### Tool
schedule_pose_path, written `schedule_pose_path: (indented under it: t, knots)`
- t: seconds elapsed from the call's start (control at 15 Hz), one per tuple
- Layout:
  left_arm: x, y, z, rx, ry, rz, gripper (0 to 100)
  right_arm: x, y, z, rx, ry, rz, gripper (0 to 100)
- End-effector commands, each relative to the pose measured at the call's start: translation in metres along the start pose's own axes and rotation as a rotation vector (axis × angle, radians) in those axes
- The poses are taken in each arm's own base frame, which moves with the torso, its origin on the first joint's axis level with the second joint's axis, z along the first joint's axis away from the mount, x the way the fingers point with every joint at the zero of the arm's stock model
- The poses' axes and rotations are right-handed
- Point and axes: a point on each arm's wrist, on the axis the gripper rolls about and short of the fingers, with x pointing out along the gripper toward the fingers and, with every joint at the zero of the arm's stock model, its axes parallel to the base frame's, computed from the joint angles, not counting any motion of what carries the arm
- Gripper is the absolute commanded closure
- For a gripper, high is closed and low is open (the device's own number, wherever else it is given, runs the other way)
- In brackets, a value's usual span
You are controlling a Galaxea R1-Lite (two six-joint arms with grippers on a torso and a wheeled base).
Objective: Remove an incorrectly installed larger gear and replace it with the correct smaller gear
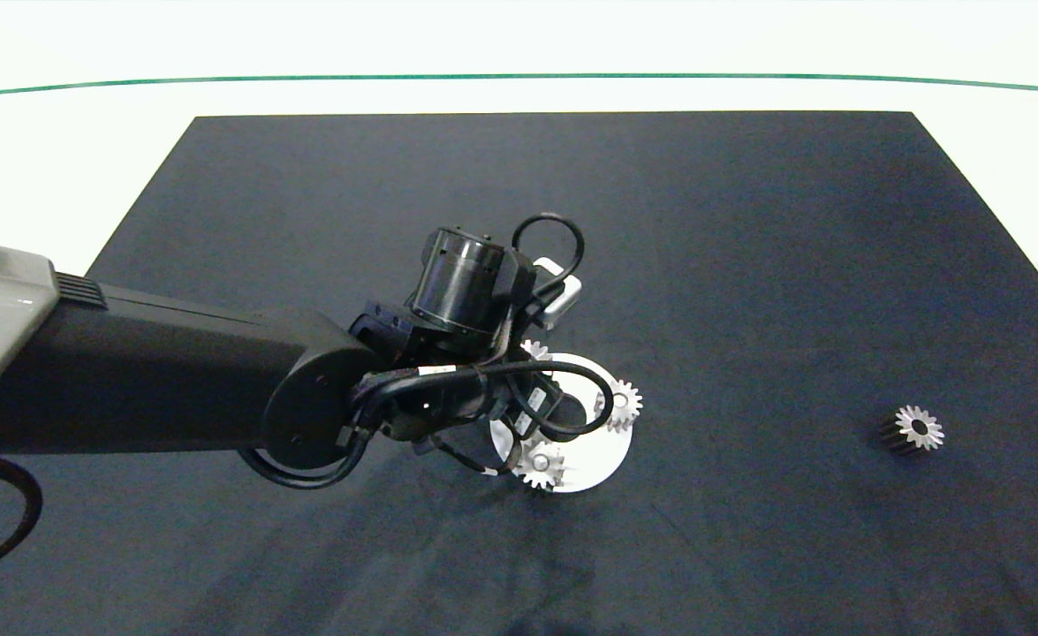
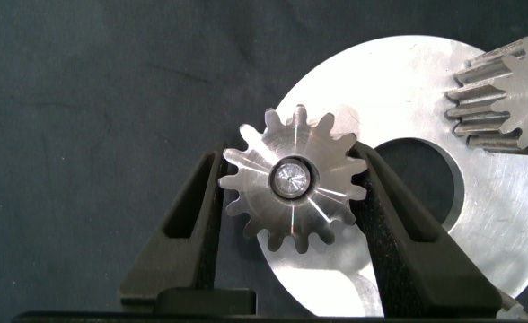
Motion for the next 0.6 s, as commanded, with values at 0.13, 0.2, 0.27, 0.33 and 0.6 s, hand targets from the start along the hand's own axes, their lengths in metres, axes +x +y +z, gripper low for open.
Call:
schedule_pose_path:
  t: [0.13, 0.2, 0.27, 0.33, 0.6]
  knots:
    - [-0.001, -0.004, 0.005, 0.006, -0.004, -0.009, 78, 0.000, 0.000, 0.001, -0.001, -0.005, 0.000, 0]
    - [-0.002, -0.003, 0.006, 0.006, -0.006, -0.008, 78, 0.000, 0.000, 0.001, -0.001, -0.005, 0.000, 0]
    - [-0.003, -0.002, 0.009, 0.006, -0.007, -0.008, 78, 0.000, 0.000, 0.001, -0.001, -0.005, 0.000, 0]
    - [-0.003, -0.002, 0.011, 0.005, -0.009, -0.007, 78, 0.000, 0.000, 0.001, -0.001, -0.004, 0.000, 0]
    - [-0.002, -0.002, 0.012, 0.005, -0.009, -0.007, 78, 0.000, 0.000, 0.001, -0.001, -0.005, 0.000, 0]
